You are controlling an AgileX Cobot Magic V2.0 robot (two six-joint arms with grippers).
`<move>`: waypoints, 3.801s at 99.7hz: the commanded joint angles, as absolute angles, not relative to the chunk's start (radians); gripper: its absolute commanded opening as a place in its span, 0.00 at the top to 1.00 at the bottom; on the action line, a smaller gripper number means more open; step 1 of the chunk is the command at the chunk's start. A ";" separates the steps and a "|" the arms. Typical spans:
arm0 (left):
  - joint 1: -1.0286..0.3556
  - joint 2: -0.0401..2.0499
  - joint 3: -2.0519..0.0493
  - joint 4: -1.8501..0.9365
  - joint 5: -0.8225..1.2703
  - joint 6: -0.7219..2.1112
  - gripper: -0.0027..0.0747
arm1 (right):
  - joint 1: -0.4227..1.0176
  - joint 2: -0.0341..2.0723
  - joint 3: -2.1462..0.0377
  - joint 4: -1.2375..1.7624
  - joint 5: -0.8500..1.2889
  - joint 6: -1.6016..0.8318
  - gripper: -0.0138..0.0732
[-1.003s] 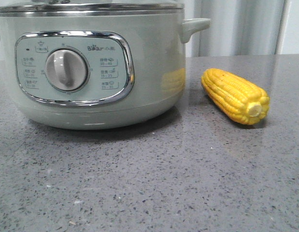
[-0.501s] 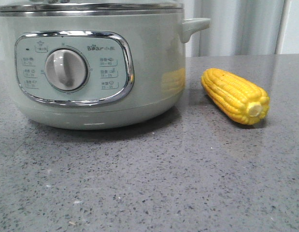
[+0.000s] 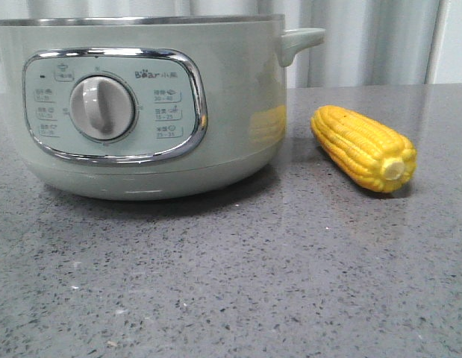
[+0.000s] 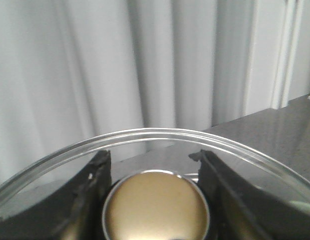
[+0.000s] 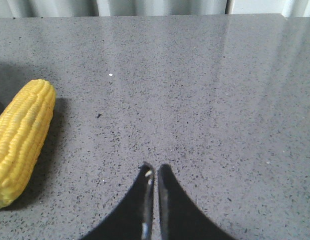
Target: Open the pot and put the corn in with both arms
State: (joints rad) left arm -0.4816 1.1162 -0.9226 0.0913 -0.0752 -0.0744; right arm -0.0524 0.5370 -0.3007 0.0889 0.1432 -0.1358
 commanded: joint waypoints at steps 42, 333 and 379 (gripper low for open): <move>-0.181 0.713 -0.618 0.087 -0.183 -0.072 0.99 | -0.050 0.547 -0.341 0.092 0.061 -0.143 0.91; -0.045 0.976 -0.314 0.034 -0.568 -0.072 0.43 | -0.027 0.547 -0.416 0.125 0.235 -0.143 0.74; -0.045 0.743 -0.322 0.066 -0.574 -0.072 0.43 | 0.179 0.818 -0.715 0.234 0.478 -0.143 0.43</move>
